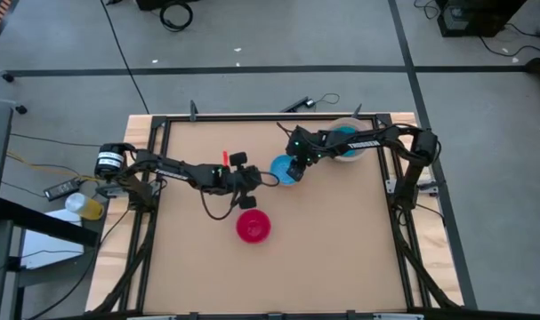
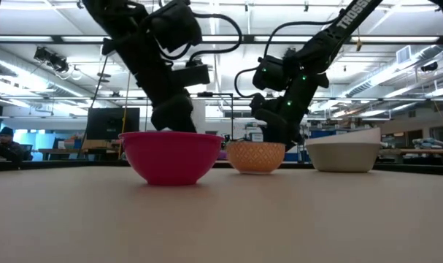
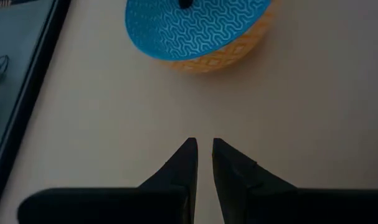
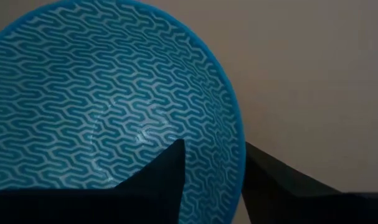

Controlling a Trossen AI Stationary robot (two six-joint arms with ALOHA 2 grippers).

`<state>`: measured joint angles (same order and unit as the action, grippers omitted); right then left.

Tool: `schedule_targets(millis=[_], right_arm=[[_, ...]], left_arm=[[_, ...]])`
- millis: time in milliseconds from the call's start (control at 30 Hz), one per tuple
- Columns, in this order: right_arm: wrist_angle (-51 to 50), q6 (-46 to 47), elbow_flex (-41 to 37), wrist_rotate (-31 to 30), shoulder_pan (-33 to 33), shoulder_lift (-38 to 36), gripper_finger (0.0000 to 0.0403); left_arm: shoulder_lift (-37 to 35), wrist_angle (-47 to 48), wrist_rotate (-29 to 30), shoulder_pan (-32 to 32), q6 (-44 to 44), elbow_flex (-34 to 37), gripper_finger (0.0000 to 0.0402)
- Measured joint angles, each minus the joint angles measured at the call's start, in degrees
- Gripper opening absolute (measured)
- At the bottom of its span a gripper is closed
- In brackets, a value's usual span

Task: Nest bowls inside each other
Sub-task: Put the blue patterned bowl on top of the blue bowl

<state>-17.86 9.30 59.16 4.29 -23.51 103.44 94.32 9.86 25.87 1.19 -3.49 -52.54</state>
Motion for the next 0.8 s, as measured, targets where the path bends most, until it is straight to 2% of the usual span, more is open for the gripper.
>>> schedule_targets(millis=[67, 233, 367, 533, 800], right_arm=[[-0.3, -1.1, 0.0, 0.0, 0.0, 0.0, 0.012], [0.3, -2.0, 0.1, -0.2, -0.3, -1.2, 0.0022], [-1.2, -2.5, -0.2, -3.7, -0.3, -4.2, 0.0034], [-8.7, -4.9, 0.0, -10.1, -2.3, -14.2, 0.0023], [-22.3, -4.4, -0.1, -21.1, -12.6, -30.2, 0.0025]], left_arm=[[-0.7, -0.9, 0.0, 0.1, 1.0, 1.1, 0.005], [-3.4, -2.0, 0.0, 0.6, 1.7, 2.2, 0.005], [-6.4, -1.1, 0.3, 1.0, 2.8, 2.4, 0.005], [-9.8, -0.9, 0.4, 0.6, 2.5, 2.4, 0.005], [-10.1, -0.7, 0.4, -0.7, 2.7, 2.4, 0.005]])
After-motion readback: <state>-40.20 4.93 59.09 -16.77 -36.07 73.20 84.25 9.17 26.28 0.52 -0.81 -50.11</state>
